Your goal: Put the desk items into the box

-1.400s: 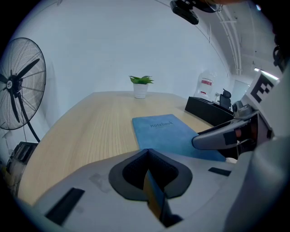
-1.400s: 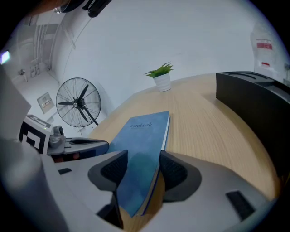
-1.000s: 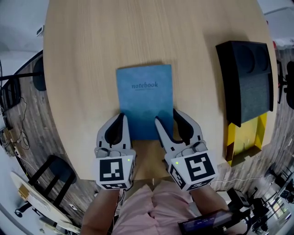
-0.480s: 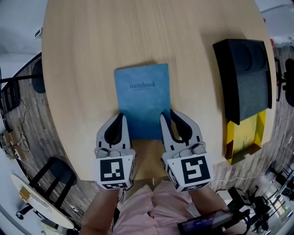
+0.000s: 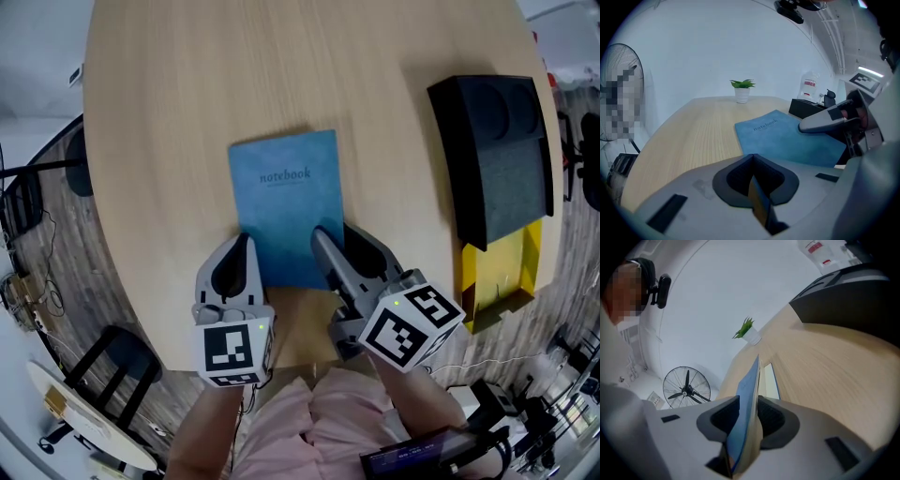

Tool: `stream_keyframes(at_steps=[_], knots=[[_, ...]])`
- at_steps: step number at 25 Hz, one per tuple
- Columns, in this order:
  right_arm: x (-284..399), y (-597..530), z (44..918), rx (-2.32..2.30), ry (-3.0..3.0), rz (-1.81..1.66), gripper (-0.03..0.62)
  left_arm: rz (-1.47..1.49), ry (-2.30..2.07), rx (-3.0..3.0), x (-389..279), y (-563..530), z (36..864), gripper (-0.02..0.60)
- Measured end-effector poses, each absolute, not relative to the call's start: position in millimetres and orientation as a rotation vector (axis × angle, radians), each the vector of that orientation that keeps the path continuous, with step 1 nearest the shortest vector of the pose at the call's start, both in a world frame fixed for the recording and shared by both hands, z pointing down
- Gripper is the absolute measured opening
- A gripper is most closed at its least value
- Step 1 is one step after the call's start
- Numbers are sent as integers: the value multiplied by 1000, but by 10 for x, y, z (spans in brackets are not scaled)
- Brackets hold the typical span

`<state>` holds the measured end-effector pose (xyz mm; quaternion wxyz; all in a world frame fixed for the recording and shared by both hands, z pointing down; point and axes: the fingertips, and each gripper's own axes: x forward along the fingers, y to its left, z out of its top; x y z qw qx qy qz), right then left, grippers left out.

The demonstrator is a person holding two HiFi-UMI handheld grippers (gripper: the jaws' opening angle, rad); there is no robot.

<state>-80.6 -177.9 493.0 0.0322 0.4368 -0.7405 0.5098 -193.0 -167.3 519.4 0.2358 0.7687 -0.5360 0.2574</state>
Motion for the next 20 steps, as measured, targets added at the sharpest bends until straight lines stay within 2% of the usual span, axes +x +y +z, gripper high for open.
stream_keyframes(at_steps=[3,5,7,10,20], knots=[[-791,-1793,4995,1329,-2244,1675,124,714,-1471,2114,-1930,-1673,5195,12],[-785,-1790,5021,1315,-2239,1589,123,716,-1477,2111,-1934,-1669,5198,12],[-796,-1781,5003,1301,-2249,1442,72,713,-1478,2110,-1933,-1668,5201,12],[-824,-1772,4917,1298,-2273,1336,49,705,-1475,2110,-1926,-1665,5203,12],[-945,-1780,4606,1289,-2349,1462,31,611,-1542,2099,-1982,-1606,4837,12]])
